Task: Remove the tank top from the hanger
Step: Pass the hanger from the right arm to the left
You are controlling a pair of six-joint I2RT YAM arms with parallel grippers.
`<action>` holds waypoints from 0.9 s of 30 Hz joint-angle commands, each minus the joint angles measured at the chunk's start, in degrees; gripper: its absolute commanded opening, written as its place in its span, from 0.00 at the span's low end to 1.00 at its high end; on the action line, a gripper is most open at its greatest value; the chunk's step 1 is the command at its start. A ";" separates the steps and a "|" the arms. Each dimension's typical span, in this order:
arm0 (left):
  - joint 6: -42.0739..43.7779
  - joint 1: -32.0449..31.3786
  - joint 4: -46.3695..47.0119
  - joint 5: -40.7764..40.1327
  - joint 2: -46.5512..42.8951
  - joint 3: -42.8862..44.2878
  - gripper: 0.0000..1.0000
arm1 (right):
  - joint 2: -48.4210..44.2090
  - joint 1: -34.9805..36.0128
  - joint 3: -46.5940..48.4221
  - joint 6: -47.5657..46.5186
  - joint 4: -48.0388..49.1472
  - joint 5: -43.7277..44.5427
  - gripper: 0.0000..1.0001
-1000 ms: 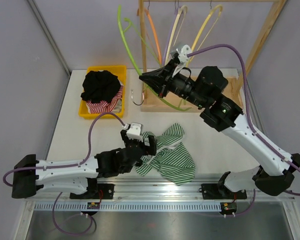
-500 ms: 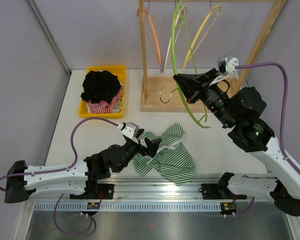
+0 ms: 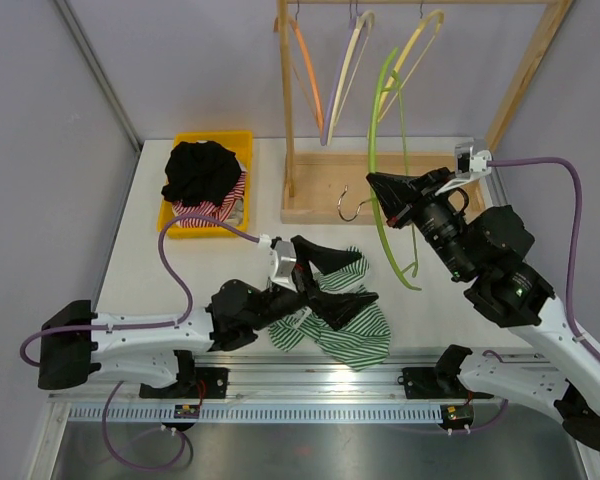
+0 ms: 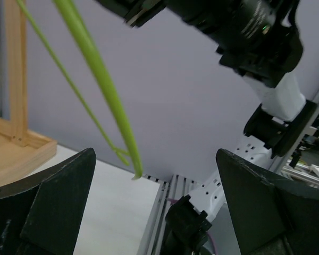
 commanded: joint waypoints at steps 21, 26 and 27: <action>-12.63 8.47 23.89 10.21 16.57 9.00 0.96 | -7.30 -0.34 -6.62 5.75 6.06 2.52 0.00; -13.95 8.91 22.40 11.62 17.89 10.67 0.85 | -7.83 -0.26 -6.45 5.22 5.62 2.69 0.00; -13.95 8.82 21.52 11.79 17.98 11.11 0.83 | -7.83 -0.25 -6.45 5.13 5.53 2.87 0.00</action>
